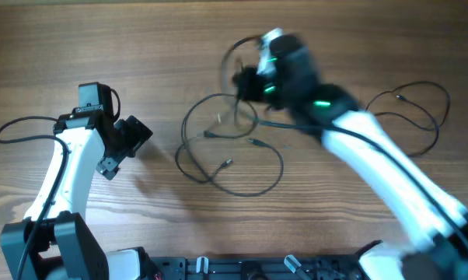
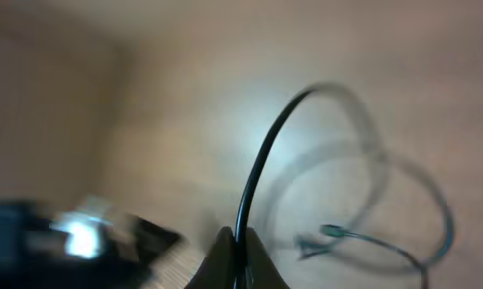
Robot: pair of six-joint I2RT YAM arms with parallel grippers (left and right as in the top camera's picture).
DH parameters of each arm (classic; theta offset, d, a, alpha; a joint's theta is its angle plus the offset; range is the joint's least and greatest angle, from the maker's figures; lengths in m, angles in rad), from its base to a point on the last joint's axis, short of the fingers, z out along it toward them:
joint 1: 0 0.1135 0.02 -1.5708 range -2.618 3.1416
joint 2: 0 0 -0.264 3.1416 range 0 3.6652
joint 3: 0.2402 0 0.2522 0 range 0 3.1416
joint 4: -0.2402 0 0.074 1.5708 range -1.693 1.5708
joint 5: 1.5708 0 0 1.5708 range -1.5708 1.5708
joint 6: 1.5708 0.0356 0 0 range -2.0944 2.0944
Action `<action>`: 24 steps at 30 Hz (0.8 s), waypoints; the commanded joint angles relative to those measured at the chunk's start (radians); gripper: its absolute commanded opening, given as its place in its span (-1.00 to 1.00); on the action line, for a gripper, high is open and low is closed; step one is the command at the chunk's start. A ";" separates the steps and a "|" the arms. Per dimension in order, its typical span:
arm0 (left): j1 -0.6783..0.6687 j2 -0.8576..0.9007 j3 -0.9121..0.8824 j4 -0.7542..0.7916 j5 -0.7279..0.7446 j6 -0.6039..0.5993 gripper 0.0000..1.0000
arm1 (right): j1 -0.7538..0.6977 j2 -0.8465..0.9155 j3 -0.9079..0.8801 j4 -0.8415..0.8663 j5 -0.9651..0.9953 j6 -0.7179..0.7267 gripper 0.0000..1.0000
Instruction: Untangle cables
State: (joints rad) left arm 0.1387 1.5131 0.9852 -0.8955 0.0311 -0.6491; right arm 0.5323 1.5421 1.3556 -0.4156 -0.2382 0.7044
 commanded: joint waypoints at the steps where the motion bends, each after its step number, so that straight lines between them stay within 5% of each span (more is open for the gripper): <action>1: 0.002 0.008 -0.005 0.016 0.115 0.013 1.00 | -0.095 -0.186 0.021 0.012 0.007 -0.024 -0.91; 8: -0.138 0.008 -0.005 0.174 0.348 0.013 0.99 | -0.177 -0.354 0.021 0.007 -0.057 -0.024 -0.91; 18: -0.405 0.021 -0.005 0.219 0.243 0.013 1.00 | -0.237 -0.328 0.021 -0.087 0.330 -0.097 -0.91; 24: -0.462 0.073 -0.005 0.200 0.224 0.013 1.00 | -0.418 -0.327 0.028 -0.142 0.304 -0.256 -0.91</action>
State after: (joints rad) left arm -0.3004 1.5475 0.9833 -0.6830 0.2897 -0.6491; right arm 0.1841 1.2129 1.3659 -0.5411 0.0391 0.5526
